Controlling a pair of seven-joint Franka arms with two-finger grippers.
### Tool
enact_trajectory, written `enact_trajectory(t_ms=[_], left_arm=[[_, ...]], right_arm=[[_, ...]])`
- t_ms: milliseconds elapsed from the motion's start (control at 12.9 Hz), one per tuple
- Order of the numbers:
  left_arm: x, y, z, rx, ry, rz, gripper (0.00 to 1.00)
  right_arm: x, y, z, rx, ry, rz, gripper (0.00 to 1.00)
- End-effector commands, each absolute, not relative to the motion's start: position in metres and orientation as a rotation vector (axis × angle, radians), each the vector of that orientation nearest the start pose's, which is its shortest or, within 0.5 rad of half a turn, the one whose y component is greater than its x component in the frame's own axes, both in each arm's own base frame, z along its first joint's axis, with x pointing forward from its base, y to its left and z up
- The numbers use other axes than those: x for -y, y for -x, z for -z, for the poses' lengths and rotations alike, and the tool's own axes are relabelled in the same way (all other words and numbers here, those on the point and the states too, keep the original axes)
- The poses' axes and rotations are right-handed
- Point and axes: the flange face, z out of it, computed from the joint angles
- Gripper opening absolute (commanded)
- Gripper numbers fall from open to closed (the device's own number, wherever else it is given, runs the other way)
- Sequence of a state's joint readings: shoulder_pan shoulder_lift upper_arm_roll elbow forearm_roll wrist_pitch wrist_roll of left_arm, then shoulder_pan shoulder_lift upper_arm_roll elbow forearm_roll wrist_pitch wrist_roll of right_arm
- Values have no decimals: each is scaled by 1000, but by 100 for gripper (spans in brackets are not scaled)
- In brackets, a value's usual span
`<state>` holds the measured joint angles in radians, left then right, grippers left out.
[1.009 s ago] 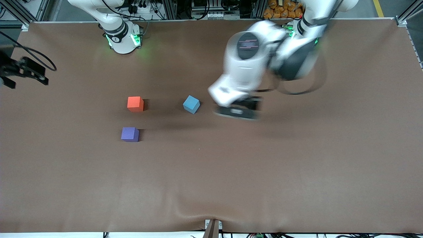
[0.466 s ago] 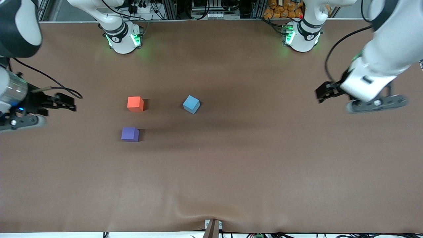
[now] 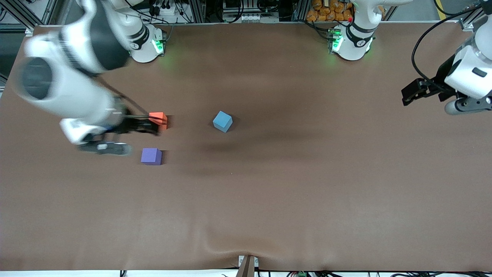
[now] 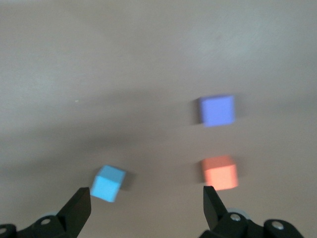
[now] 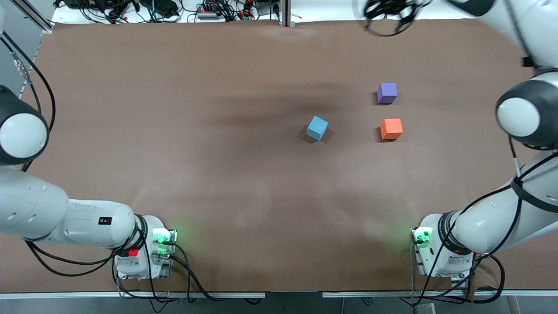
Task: Place blue block between orange and purple blocks
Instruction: 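Grasp the light-blue block with the right gripper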
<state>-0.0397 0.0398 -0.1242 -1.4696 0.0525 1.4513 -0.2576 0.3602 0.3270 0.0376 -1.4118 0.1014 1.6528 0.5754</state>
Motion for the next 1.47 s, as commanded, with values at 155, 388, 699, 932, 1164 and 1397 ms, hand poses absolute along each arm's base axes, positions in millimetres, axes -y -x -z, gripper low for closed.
enact_trajectory(t_ms=[155, 388, 699, 932, 1164, 1397], left_arm=[[78, -524, -639, 140, 3078, -69, 100], [78, -523, -644, 128, 3081, -53, 100], [76, -522, -649, 119, 3083, -42, 100], [77, -522, -654, 115, 3085, -26, 100], [76, -526, -660, 109, 3085, 3, 100], [76, -525, -660, 106, 3088, -3, 100]], right_arm=[[-379, -565, -417, -514, 3069, -221, 100], [-389, -546, -372, -627, 3069, -237, 100], [-379, -519, -309, -698, 3066, -398, 100], [-396, -494, -278, -744, 2988, -374, 100], [-397, -479, -259, -784, 3008, -394, 100], [-396, -467, -239, -792, 2997, -348, 100]])
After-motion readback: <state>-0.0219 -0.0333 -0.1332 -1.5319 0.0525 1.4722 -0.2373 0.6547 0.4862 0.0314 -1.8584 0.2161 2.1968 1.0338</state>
